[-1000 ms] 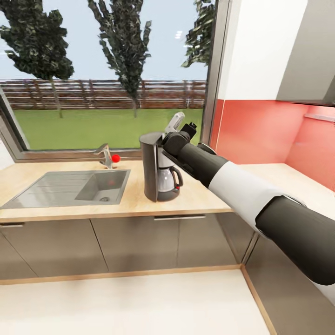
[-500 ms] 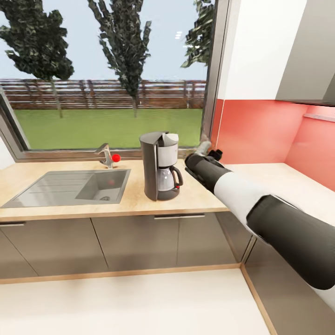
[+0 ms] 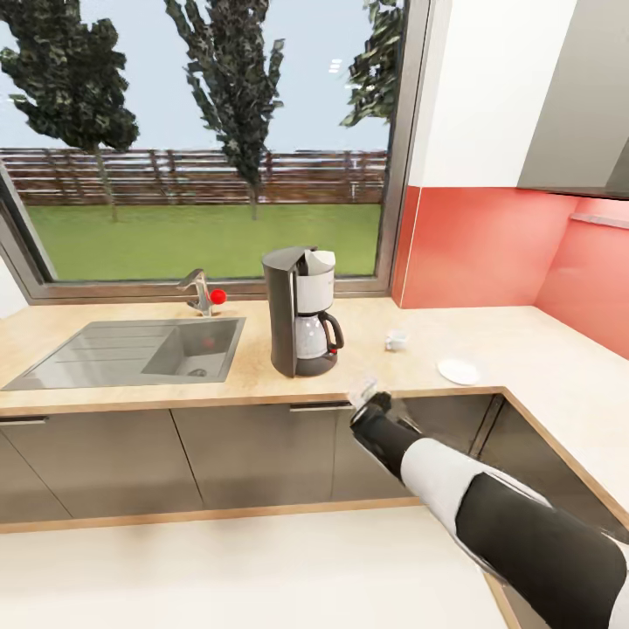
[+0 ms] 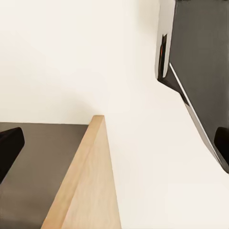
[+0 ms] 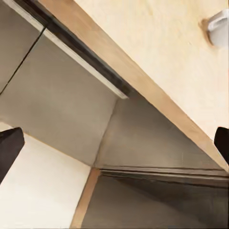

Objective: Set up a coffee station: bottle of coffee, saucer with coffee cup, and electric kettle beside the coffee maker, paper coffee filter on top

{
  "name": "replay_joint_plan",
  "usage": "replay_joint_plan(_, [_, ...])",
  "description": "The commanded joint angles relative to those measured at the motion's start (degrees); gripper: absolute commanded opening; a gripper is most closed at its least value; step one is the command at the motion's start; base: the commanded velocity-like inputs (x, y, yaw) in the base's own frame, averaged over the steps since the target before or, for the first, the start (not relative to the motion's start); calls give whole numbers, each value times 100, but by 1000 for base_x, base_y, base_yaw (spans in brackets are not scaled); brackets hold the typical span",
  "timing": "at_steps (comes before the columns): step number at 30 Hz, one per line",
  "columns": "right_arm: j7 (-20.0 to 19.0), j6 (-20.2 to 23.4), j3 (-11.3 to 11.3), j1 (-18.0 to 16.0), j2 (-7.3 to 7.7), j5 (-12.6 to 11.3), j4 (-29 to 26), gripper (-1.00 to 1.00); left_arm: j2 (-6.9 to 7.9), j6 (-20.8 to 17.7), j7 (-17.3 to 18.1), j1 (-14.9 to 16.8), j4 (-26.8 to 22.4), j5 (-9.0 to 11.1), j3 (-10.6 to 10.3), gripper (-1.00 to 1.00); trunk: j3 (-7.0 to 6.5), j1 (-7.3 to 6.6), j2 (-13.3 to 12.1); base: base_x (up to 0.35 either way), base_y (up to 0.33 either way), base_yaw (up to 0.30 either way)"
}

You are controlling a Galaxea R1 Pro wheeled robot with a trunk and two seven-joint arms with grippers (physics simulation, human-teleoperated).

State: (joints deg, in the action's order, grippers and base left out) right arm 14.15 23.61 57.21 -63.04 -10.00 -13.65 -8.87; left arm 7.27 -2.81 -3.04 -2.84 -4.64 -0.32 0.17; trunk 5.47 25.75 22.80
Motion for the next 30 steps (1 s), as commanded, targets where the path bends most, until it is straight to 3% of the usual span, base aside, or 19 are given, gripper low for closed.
replay_joint_plan(1, [25,-175,49,234,0,-390,-9,100,-3,-29,-12,-6,-29,-3,1,100,11,3,12,0,0,0])
replay_joint_plan(2, [23,-238,48,307,0,-533,-9,100,-4,-29,-12,-6,-30,-3,1,100,11,3,12,0,0,0])
replay_joint_plan(3, [21,-367,47,438,0,-858,-7,100,-2,-28,-12,-6,-36,-3,1,100,11,3,12,0,0,0])
replay_joint_plan(4, [20,-569,46,612,0,-1337,-4,100,-2,-28,-12,-6,-41,-3,1,100,11,3,12,0,0,0])
replay_joint_plan(8, [20,-1061,45,1073,0,-2087,-1,100,-6,-23,-12,-2,-49,-3,1,100,11,3,12,0,0,0])
replay_joint_plan(13, [14,-1770,45,1881,0,-2504,0,100,-10,-19,-12,8,-54,7,8,100,11,3,12,0,0,0])
replay_joint_plan(16, [-21,-2400,45,2481,0,-2893,0,100,-24,-18,-12,20,-59,17,22,100,11,3,12,0,0,0])
replay_joint_plan(20, [-322,-2670,42,2893,0,-3116,0,100,-44,-18,-12,43,-65,45,31,100,11,3,12,0,0,0])
replay_joint_plan(23, [-666,-2758,42,3069,30,-3170,3,100,-53,-21,-12,57,-124,71,40,100,11,3,12,0,0,0])
replay_joint_plan(25, [-851,-2791,44,3174,137,-3268,35,100,-72,-26,-15,63,-316,88,51,100,11,3,12,0,0,0])
replay_joint_plan(30, [-907,-2798,45,3237,217,-3443,217,100,-127,-20,-5,64,-438,93,53,100,11,3,12,0,0,0])
